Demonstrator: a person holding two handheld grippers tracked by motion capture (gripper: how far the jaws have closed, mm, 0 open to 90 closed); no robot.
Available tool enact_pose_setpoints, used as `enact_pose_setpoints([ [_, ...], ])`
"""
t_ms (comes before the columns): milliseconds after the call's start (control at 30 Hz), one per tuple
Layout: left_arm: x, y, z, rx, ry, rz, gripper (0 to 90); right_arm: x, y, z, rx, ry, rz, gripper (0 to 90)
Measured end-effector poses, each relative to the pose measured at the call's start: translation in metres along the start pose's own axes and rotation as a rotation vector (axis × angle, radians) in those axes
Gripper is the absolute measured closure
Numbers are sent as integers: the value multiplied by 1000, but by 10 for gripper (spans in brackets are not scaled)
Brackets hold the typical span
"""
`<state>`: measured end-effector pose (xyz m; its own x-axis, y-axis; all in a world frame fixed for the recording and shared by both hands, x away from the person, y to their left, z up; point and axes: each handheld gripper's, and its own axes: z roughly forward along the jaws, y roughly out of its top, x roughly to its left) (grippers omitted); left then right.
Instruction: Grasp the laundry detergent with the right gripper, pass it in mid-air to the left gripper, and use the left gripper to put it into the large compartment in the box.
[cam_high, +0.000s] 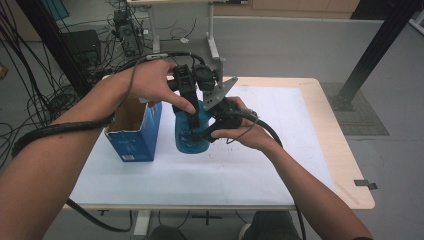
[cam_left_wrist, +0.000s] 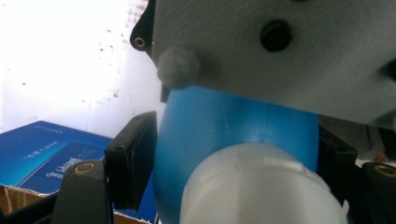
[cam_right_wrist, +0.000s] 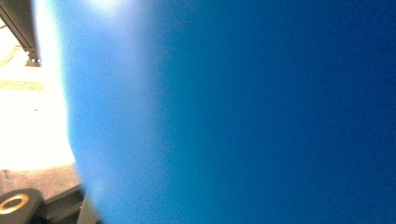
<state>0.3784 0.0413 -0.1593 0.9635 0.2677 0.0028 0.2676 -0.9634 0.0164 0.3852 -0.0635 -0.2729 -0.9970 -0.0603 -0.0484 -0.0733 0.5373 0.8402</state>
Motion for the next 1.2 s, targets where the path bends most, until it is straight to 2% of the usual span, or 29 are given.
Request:
enact_pose_setpoints([
  [267,-1,0,1,-1,-9,10,348,0,0,0,6,-4,-2,431],
  [933,-4,5,5,20,8,31,360,1,-3,0,13,3,7,430],
  [1200,-4,7,5,31,16,40,362,0,-4,-1,16,-11,-2,428],
])
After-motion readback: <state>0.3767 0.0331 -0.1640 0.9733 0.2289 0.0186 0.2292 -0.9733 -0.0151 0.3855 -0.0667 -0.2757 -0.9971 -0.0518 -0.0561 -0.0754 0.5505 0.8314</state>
